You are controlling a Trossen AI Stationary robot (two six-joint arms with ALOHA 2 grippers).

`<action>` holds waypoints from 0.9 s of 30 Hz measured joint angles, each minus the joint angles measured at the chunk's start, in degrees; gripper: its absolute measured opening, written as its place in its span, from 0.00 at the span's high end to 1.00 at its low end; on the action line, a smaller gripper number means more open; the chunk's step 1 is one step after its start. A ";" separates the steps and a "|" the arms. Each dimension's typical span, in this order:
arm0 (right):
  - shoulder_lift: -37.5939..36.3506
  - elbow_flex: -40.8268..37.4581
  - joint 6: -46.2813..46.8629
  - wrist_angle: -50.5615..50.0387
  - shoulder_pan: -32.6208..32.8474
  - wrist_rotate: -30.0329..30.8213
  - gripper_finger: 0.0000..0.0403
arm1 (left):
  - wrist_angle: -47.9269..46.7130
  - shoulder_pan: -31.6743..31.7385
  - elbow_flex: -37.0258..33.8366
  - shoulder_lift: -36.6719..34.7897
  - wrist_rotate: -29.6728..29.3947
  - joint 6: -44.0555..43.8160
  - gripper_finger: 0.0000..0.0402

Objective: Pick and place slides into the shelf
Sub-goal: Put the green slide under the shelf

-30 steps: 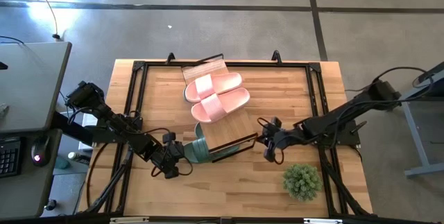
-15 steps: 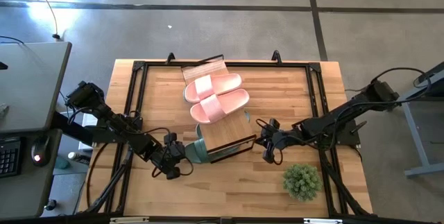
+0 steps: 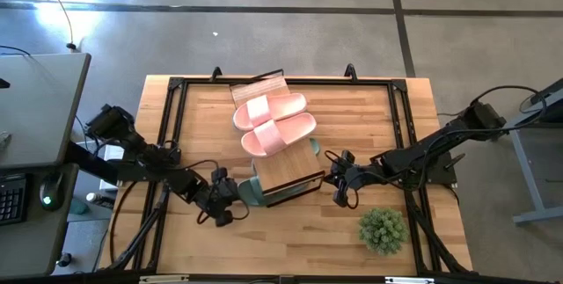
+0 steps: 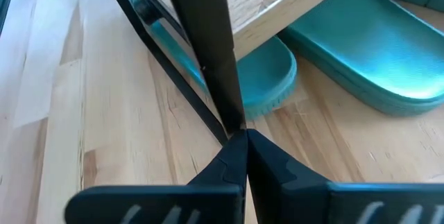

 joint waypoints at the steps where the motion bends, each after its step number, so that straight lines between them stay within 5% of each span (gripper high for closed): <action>1: -0.02 0.00 0.00 -0.06 0.00 0.00 1.00 | 1.29 0.80 0.00 0.73 0.89 0.78 1.00; 27: -0.07 0.00 0.43 -0.98 -0.02 -0.37 1.00 | 5.02 7.87 4.87 8.23 5.01 8.99 1.00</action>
